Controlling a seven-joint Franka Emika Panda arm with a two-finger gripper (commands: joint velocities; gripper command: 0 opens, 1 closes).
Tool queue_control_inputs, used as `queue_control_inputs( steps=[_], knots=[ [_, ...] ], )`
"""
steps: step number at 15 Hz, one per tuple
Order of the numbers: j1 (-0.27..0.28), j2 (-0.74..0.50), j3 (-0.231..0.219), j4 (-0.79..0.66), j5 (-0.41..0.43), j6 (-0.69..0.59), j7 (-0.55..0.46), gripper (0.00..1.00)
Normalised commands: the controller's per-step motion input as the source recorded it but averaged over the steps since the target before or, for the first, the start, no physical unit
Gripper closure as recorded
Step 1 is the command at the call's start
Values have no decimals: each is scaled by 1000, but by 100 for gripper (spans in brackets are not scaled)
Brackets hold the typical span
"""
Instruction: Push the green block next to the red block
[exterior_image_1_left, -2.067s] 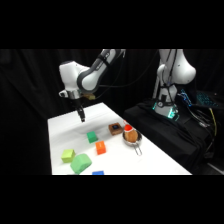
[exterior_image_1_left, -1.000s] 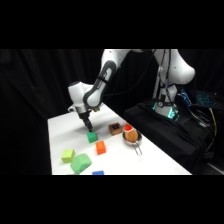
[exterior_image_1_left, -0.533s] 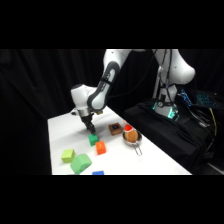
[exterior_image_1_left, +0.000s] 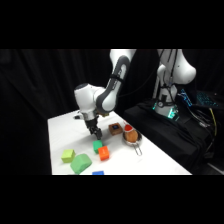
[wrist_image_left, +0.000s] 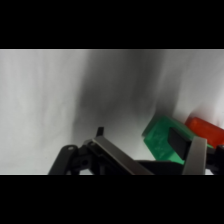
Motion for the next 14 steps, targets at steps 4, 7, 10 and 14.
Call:
queue_control_inputs(
  steps=[4,7,10,14],
  knots=[
    [72,-363,-90,-134,-24,-113,107,0],
    [127,-491,-143,-79,-74,-311,199,0],
    [159,-577,-116,-29,-44,-539,259,0],
    [222,-502,-145,117,-123,-624,522,0]
  ],
)
